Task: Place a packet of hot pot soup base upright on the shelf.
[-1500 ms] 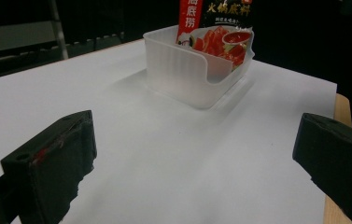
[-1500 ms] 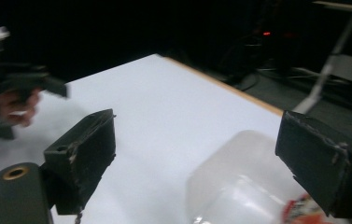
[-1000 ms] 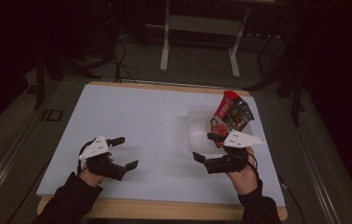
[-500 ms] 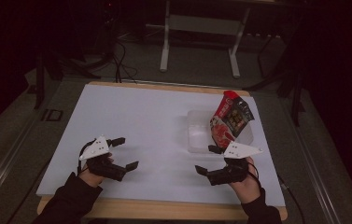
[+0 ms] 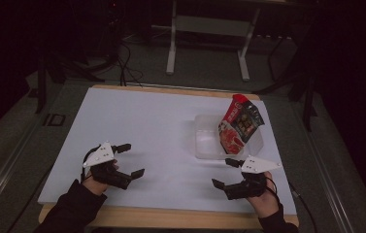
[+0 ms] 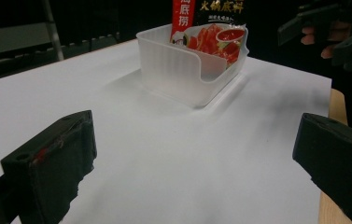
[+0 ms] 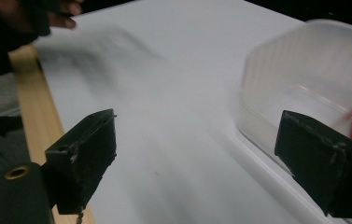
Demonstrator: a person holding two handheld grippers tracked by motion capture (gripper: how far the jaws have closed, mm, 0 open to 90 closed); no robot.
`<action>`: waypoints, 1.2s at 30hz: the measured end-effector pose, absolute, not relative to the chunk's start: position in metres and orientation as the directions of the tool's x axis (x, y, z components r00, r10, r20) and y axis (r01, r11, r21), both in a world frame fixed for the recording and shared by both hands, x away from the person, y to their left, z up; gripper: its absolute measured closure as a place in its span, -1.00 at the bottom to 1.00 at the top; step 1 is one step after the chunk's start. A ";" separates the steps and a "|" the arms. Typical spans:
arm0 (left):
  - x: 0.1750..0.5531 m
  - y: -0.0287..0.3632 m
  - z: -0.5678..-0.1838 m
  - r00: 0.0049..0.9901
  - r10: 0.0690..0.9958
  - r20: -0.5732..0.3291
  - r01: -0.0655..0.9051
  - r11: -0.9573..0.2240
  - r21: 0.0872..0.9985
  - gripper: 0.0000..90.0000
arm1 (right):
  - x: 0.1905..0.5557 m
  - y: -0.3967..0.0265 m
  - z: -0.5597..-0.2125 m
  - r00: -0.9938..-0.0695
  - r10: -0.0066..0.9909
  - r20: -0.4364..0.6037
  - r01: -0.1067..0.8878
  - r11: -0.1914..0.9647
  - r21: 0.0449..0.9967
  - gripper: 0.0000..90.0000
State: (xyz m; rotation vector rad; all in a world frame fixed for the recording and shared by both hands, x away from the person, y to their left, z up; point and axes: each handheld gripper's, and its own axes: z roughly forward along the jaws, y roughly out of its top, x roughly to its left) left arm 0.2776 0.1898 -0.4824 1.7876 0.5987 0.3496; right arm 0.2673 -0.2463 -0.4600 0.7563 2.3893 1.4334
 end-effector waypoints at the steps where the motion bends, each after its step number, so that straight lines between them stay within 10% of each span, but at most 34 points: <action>1: 0.277 0.190 -0.482 0.825 0.562 -0.065 0.217 -0.208 0.954 -1.00 | 0.266 -0.249 -0.462 -0.830 0.556 0.047 0.304 0.379 0.874 -0.72; 36: 0.277 0.192 -0.485 0.825 0.561 -0.067 0.207 -0.190 0.960 -1.00 | 0.255 -0.296 -0.475 -0.738 0.675 0.027 0.328 0.324 0.887 -0.71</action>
